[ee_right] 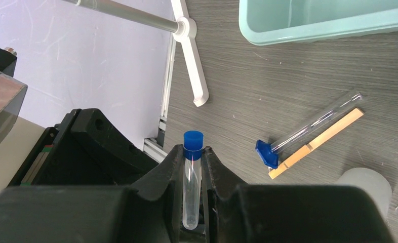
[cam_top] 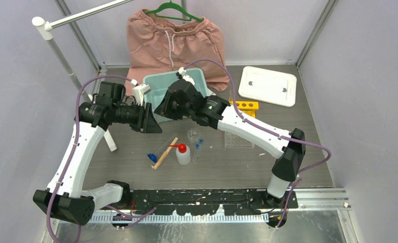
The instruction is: Organize the chemistry lab equipment
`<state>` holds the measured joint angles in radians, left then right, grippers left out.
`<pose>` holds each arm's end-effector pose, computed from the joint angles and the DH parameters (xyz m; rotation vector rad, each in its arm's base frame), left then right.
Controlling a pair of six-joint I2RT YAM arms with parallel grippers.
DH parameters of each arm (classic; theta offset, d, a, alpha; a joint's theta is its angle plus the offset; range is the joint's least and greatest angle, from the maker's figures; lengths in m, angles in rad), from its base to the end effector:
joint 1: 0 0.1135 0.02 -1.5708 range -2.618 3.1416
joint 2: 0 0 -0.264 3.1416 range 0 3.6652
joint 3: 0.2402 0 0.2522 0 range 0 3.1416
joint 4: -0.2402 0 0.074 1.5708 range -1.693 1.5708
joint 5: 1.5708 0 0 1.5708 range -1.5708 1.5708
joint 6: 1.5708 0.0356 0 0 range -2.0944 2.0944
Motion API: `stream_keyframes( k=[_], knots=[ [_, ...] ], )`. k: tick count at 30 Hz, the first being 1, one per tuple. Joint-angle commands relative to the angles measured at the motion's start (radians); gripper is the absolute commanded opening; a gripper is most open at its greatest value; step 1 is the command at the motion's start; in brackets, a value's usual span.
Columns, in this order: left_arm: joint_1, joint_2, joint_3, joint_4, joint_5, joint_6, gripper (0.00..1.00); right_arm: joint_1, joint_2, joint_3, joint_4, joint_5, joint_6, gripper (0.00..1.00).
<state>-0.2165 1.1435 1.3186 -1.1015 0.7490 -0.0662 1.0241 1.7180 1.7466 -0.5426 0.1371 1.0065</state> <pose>0.1916 -0.0670 0.3755 0.4968 2.3819 -1.0522 0.2106 0.3366 0.3879 0.0710 2.2703 1.0435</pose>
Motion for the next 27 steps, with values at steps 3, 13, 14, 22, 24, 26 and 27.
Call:
stream_keyframes(
  k=[3,13,14,22,24,26,27],
  knots=[
    [0.001,-0.007,-0.003,0.037,0.027,0.011,0.27,0.010,-0.017,0.002,0.073,-0.008,0.025,0.01],
    [-0.001,-0.041,-0.003,-0.013,0.006,0.214,0.01,-0.043,-0.001,0.026,0.019,-0.249,0.030,0.40],
    [0.000,-0.050,-0.002,-0.026,0.011,0.248,0.00,-0.059,-0.007,0.014,0.030,-0.304,0.030,0.45],
    [-0.001,-0.123,-0.011,-0.115,0.077,0.449,0.00,-0.127,-0.018,0.006,0.049,-0.627,-0.035,0.64],
    [-0.001,-0.130,-0.012,-0.123,0.079,0.468,0.00,-0.127,-0.013,0.013,0.043,-0.665,-0.050,0.64],
    [-0.003,-0.134,-0.012,-0.132,0.073,0.486,0.00,-0.127,-0.010,0.021,0.042,-0.686,-0.053,0.62],
    [-0.003,-0.134,-0.013,-0.136,0.070,0.490,0.00,-0.127,-0.010,0.025,0.043,-0.695,-0.054,0.60]
  ],
)
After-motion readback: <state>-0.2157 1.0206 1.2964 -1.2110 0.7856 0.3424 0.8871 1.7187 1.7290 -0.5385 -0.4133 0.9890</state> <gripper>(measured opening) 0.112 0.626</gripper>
